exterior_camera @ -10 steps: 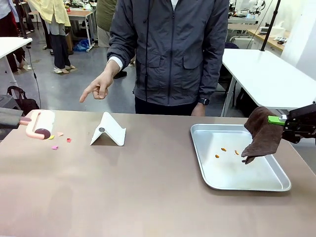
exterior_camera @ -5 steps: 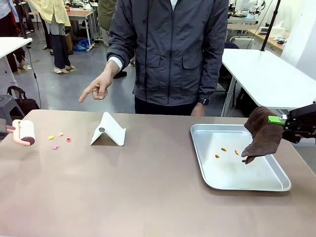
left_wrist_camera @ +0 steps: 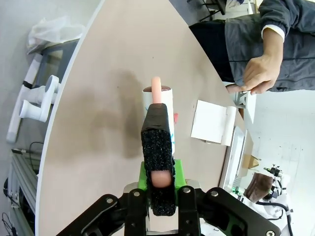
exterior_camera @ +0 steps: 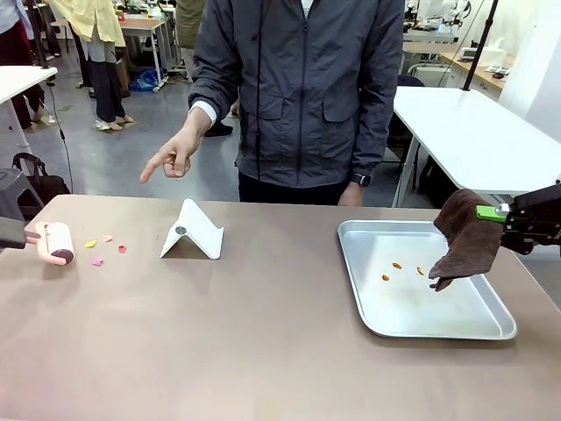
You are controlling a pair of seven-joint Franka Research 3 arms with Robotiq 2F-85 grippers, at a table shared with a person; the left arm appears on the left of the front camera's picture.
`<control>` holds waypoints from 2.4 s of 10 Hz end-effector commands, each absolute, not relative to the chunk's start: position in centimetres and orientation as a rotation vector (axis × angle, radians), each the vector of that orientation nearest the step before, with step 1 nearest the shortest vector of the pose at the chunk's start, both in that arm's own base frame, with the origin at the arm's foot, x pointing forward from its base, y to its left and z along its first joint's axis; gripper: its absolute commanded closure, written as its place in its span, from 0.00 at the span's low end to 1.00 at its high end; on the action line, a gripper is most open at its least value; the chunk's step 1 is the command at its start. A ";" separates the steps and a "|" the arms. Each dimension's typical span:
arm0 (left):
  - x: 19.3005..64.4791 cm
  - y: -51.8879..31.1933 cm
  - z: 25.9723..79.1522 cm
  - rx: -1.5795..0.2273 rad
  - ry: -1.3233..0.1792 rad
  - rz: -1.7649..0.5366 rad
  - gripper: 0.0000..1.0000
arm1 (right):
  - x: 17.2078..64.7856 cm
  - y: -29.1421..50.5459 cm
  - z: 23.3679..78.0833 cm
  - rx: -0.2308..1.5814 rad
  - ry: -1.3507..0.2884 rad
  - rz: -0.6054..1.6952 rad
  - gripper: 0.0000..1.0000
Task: Clean the surface of the table.
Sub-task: If a person points to the right, clean the right side of the table with your right hand, and if they point to the left, clean the left side with your left hand.
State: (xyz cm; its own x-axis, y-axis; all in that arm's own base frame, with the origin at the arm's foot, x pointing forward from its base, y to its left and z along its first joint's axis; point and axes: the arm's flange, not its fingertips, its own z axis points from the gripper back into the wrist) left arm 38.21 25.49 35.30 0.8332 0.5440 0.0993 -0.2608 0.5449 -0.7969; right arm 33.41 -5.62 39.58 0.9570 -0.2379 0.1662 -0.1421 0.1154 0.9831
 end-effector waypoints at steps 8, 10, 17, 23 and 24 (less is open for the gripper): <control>41.9 22.6 30.8 -0.839 -0.216 0.541 0.78 | 33.3 -5.6 40.0 1.471 -0.327 -0.068 1.00; 43.4 22.8 29.5 -0.821 -0.167 0.600 0.78 | 33.3 -5.6 40.0 1.471 -0.327 -0.068 1.00; 45.1 18.1 28.8 -0.828 -0.100 0.520 0.78 | 33.3 -5.6 40.0 1.471 -0.327 -0.068 1.00; 46.2 14.7 30.5 -0.950 -0.142 0.487 0.78 | 33.3 -5.6 40.0 1.471 -0.327 -0.068 1.00; 45.6 15.2 32.2 -1.078 -0.159 0.489 0.78 | 33.3 -5.6 40.0 1.471 -0.327 -0.068 1.00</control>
State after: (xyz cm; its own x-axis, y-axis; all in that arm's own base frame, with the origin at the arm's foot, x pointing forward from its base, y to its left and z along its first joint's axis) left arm 47.02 15.04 32.20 0.8847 0.4561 -0.0965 -0.3237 0.4519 -0.8313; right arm 33.41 -5.63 39.58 0.9569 -0.2380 0.1663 -0.1421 0.1154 0.9831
